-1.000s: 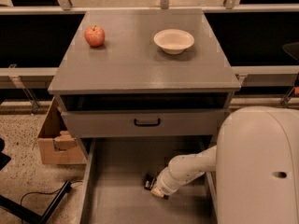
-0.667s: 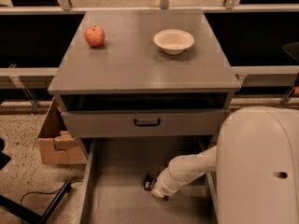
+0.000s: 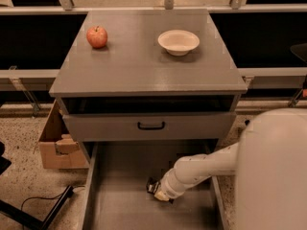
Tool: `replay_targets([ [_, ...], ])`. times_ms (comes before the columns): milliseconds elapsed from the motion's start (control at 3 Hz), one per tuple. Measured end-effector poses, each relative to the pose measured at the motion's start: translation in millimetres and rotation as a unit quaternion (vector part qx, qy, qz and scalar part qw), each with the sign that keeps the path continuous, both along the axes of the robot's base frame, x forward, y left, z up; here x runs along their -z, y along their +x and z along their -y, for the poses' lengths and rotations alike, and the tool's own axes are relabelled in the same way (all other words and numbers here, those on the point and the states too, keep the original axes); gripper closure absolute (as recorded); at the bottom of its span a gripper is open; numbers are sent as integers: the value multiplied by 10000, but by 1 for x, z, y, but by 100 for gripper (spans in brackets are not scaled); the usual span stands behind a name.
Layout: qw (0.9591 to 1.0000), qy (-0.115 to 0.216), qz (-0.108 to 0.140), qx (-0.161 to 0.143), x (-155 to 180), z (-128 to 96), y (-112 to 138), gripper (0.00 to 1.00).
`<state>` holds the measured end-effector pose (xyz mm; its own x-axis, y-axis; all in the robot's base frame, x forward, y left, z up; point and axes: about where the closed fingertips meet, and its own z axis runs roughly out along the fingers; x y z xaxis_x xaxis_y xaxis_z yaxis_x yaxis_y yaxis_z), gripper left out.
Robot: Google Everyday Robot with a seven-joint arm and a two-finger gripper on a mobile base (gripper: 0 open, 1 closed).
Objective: Pick rxbar chocolate from middle drawer and place on counter
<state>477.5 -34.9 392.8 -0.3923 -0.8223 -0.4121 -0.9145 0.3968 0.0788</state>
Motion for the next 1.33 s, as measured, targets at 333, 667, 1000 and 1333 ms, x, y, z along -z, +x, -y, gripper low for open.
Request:
replay_targets([
  [333,9994,-56,26,-337,-64,2,-43,100],
  [667,9974,-128,129,-692,-163,7,-85,100],
  [1000,9969,-173,426,-641,-256,16,-86,100],
  [1333,9957,-264,725,-510,-349,23,-68,100],
])
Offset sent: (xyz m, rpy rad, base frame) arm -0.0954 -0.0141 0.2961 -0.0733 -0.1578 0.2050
